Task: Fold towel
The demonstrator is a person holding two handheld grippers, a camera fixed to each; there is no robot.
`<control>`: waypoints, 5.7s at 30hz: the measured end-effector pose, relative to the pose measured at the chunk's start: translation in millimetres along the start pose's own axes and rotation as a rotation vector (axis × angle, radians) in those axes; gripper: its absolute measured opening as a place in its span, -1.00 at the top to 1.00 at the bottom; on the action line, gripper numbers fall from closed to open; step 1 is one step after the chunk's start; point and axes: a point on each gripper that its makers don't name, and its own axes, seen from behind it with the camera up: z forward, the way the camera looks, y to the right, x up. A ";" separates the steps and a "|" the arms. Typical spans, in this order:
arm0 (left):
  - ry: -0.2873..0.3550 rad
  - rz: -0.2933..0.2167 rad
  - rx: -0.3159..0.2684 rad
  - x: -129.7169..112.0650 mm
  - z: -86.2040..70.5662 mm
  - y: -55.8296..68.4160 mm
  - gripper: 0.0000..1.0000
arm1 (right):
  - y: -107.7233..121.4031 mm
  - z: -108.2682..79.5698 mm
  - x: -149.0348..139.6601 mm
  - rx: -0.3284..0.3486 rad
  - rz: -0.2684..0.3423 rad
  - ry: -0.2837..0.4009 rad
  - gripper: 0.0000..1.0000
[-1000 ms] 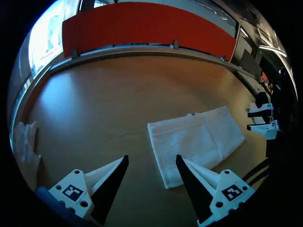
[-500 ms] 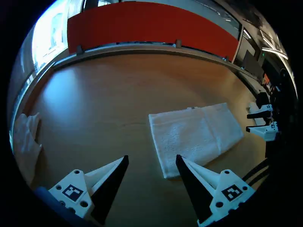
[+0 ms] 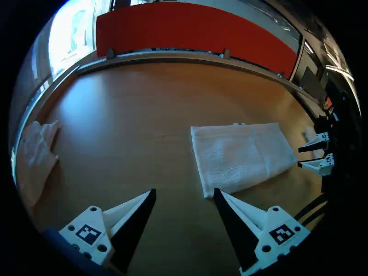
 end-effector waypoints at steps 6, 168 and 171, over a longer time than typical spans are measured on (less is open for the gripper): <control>-0.002 -0.002 0.007 -2.0 -3.8 -2.6 -0.84 | 0.4 3.2 -0.9 0.013 -0.012 -0.007 -0.15; 0.078 -0.202 0.192 -62.0 -115.3 -112.6 -0.85 | -124.0 53.9 80.3 0.137 -0.232 -0.058 0.92; 0.079 -0.198 0.188 -60.1 -114.0 -111.0 -0.84 | -121.1 50.4 87.0 0.126 -0.236 -0.040 0.92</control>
